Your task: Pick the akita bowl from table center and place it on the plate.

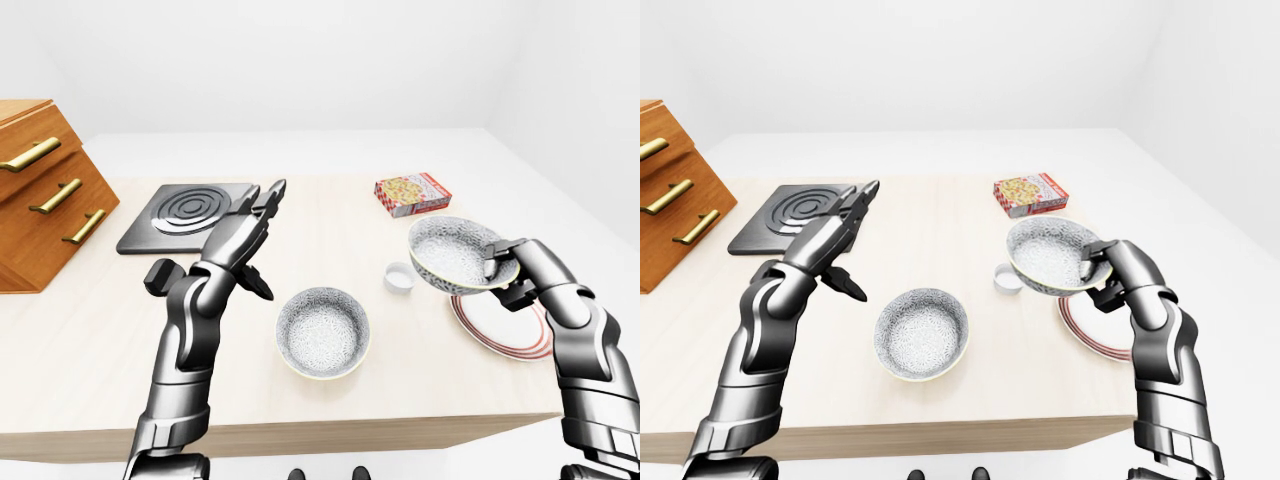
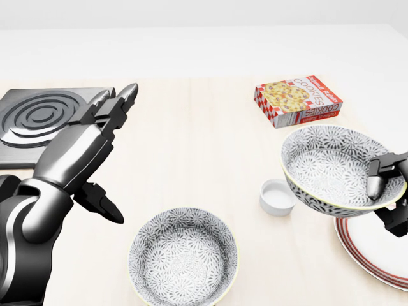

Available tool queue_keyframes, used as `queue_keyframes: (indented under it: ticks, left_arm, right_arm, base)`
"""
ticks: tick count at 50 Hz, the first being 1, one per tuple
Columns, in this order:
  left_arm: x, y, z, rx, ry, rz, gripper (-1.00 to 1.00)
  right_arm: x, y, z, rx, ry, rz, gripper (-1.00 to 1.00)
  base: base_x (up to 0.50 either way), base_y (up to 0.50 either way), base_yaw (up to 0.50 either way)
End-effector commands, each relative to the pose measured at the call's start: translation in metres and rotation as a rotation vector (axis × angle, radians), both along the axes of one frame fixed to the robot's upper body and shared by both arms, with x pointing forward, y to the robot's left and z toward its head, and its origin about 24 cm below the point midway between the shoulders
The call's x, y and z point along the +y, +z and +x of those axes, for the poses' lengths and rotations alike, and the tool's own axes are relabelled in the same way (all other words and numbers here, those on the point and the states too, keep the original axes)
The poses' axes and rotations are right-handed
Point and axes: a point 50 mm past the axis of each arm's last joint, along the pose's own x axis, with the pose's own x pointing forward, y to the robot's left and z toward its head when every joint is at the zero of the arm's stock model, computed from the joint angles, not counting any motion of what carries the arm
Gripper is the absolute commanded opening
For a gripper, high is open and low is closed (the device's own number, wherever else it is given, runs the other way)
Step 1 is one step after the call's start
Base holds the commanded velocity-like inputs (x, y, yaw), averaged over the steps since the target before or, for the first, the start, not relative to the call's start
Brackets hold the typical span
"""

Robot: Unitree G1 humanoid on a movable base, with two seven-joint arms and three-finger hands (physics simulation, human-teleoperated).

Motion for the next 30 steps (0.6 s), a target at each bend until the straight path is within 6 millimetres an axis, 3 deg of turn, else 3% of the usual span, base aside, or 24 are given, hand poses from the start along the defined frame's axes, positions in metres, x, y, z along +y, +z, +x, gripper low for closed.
queue_keyframes:
  ticks: [1, 11, 30]
  left_arm:
    - [-0.003, -0.003, -0.007, 0.003, -0.01, -0.005, 1.0]
    - [-0.009, -0.005, -0.026, 0.009, -0.014, 0.0, 1.0]
    - [-0.01, -0.006, -0.025, 0.011, -0.014, 0.0, 1.0]
  right_arm:
    - [-0.02, -0.017, -0.012, -0.045, -0.086, 0.001, -1.0]
    - [-0.039, -0.032, -0.019, -0.03, -0.173, -0.03, -1.0]
    - [-0.08, -0.055, -0.026, 0.045, -0.39, -0.068, -1.0]
  base:
    - [0.0, 0.0, 0.0]
    - [0.0, 0.0, 0.0]
    - [0.0, 0.0, 0.0]
